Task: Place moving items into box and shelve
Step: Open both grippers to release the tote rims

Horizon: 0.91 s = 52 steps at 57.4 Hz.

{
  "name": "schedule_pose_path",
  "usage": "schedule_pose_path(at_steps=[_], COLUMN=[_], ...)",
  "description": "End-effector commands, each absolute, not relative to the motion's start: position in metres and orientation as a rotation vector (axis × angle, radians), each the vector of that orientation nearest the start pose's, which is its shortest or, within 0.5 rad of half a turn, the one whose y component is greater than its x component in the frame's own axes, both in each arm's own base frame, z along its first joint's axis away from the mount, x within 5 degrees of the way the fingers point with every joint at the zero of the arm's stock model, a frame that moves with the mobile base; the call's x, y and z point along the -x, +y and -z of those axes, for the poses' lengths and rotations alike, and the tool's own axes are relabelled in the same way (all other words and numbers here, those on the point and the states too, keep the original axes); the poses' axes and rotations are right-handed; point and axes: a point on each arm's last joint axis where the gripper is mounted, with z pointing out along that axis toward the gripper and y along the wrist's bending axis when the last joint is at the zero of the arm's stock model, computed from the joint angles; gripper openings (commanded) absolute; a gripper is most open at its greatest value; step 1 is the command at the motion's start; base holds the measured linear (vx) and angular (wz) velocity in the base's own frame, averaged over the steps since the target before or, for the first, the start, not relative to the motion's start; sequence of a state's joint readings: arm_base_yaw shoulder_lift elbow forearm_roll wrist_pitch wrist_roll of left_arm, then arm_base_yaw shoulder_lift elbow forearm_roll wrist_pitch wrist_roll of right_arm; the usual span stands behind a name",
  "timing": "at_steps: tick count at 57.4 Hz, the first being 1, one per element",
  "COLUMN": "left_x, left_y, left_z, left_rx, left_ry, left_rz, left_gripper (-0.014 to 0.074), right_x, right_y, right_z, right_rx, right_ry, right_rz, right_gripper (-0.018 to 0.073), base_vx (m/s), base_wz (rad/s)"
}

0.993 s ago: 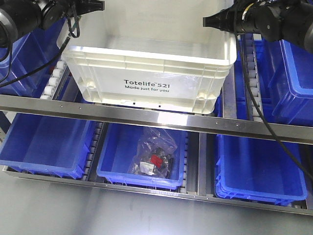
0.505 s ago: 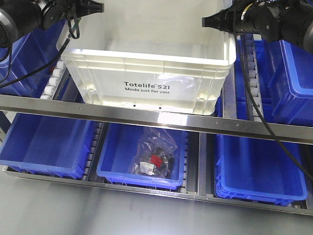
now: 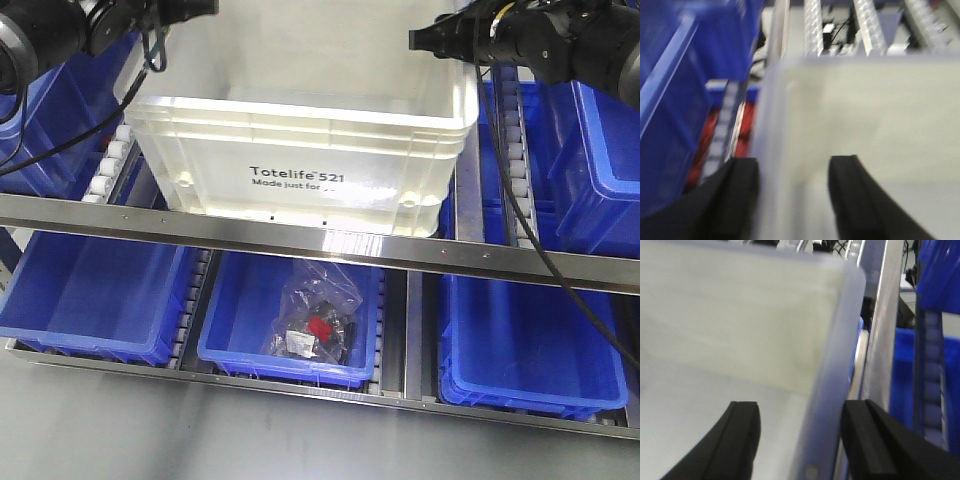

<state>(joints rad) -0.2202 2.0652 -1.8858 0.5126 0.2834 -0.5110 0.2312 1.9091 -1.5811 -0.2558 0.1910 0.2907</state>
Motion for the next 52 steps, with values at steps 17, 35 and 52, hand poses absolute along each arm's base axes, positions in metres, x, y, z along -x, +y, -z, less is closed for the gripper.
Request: schedule_pose_path(at_steps=[17,35,52], left_x=[-0.471,-0.454,-0.449], left_y=[-0.096,-0.092,-0.09], left_z=[-0.384,-0.417,-0.421], left_rx=[-0.081,-0.083,-0.069], left_ry=[1.783,1.701,1.713], left_rz=[0.045,0.053,0.046], left_gripper=[0.0555,0.0473,-0.0009], right_x=[-0.438,-0.427,-0.422], right_y=[0.105,0.101,0.1], right_z=[-0.36,-0.381,-0.388], right_rx=[0.18,0.174,0.174], right_ry=[1.772,1.727,1.72], right_rz=[-0.163,-0.167,-0.161], right_gripper=[0.0452,0.032,-0.0011], base_vx=[0.0,0.0,0.0], base_wz=[0.0,0.0,0.0])
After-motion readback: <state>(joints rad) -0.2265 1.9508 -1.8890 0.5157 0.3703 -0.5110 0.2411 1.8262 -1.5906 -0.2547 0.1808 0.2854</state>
